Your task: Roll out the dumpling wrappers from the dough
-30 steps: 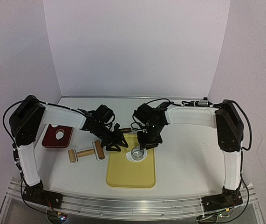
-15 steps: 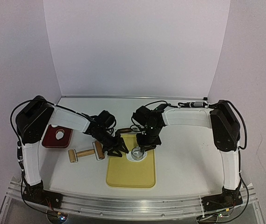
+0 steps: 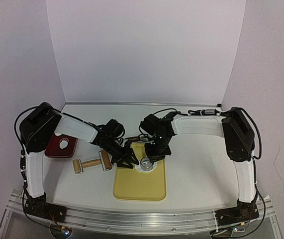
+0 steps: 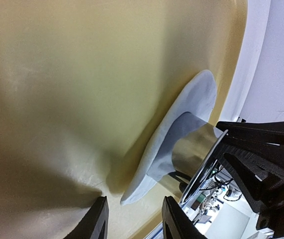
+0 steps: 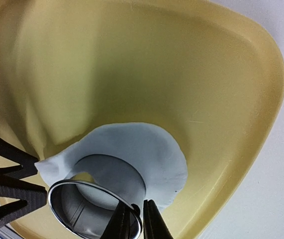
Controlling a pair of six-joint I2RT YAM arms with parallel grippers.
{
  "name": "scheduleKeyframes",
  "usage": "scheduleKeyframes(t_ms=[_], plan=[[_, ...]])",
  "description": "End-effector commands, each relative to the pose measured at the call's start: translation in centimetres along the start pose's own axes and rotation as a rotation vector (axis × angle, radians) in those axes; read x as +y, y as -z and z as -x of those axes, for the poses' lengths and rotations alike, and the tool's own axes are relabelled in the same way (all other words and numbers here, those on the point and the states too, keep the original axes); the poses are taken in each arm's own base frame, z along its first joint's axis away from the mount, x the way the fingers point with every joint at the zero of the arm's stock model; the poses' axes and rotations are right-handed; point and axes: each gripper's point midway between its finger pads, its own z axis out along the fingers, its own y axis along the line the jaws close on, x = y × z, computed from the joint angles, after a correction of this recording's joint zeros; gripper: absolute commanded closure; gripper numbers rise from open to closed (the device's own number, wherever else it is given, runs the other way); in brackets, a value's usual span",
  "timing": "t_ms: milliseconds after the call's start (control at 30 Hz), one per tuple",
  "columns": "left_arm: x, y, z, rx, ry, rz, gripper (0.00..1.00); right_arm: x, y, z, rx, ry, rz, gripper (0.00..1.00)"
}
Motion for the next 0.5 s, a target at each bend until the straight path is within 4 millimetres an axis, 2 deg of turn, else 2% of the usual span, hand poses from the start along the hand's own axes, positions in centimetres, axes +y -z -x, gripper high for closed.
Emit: scheduleKeyframes(t_ms=[0,467], plan=[[0.2,-1.0,0.2,0.021,-0.005,-0.010,0.62,0.6,0.3,0.8,-0.029,0.021,-0.019,0.90],[1.4,-2.2,0.5,0.036,0.020,0.008,0.71,0.2,-0.6,0.4,-0.001,0.058,-0.100,0.96]])
